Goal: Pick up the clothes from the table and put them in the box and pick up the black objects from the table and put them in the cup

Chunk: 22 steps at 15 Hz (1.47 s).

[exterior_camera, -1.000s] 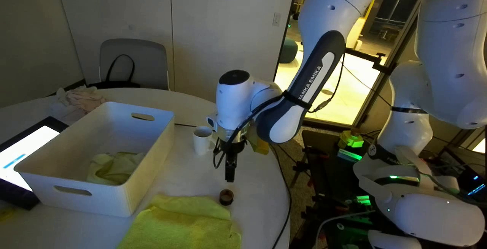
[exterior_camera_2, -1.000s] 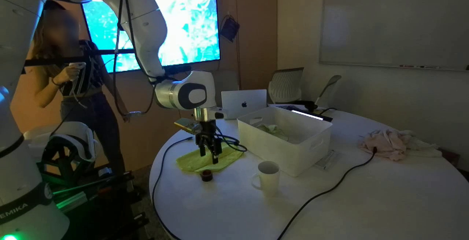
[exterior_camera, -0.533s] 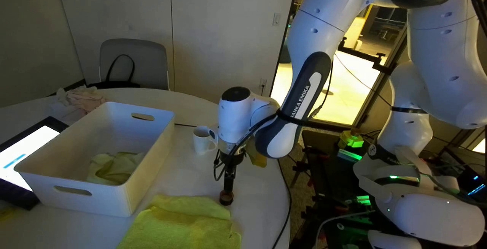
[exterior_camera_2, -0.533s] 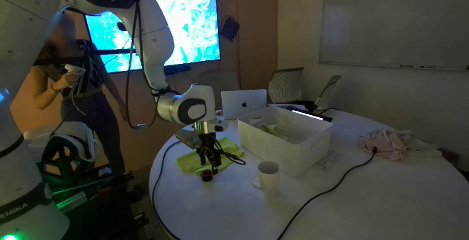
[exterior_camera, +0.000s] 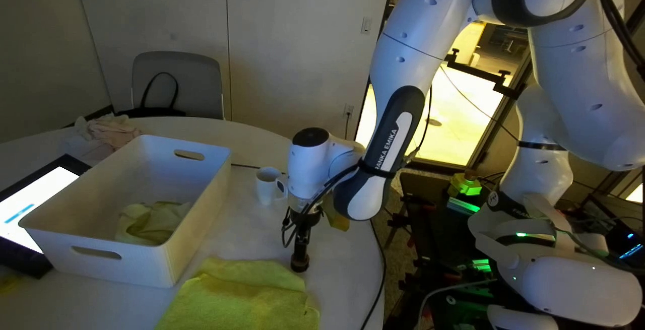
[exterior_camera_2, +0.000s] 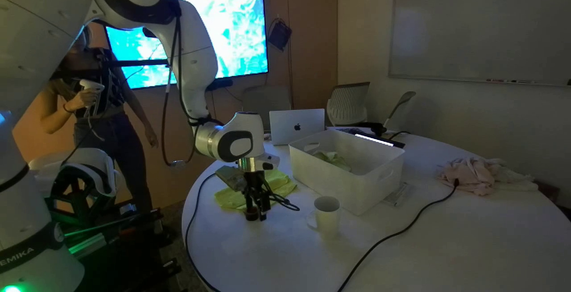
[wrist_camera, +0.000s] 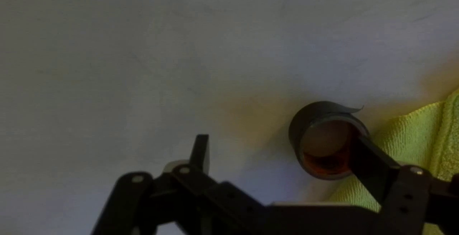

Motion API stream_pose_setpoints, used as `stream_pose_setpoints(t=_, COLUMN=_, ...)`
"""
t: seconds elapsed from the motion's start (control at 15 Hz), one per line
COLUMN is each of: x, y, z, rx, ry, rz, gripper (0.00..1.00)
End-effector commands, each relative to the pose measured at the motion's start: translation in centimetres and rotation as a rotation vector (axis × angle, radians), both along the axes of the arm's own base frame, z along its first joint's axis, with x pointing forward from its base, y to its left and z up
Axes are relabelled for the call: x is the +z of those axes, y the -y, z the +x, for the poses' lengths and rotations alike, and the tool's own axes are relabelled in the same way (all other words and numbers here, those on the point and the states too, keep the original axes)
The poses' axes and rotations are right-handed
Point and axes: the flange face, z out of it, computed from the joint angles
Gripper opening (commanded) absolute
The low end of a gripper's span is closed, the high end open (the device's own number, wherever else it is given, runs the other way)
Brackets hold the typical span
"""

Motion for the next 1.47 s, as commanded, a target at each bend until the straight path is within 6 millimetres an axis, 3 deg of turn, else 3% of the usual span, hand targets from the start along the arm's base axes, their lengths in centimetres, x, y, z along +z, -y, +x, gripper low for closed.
stream_pose_setpoints(t=0.0, x=-0.6, y=-0.2, z=0.6, rx=0.004, ry=0.015, rz=0.017, gripper=1.00)
stream_pose_setpoints(t=0.67, x=-3.0, y=0.2, z=0.8, rx=-0.005, ry=-0.017, rz=0.002, gripper=1.00)
stream_pose_setpoints(t=0.73, x=-3.1, y=0.2, z=0.9, rx=-0.004, ry=-0.016, rz=0.002, gripper=0.85)
stream_pose_setpoints(t=0.87, x=-3.0, y=0.2, z=1.0, rx=-0.001, ry=-0.013, rz=-0.002, gripper=0.65)
stream_pose_setpoints(t=1.27, x=-1.4, y=0.1, z=1.6, rx=0.023, ry=0.000, rz=-0.007, gripper=0.20)
stream_pose_setpoints(t=1.4, x=-1.1, y=0.2, z=1.8, rx=0.027, ry=0.003, rz=-0.011, gripper=0.12)
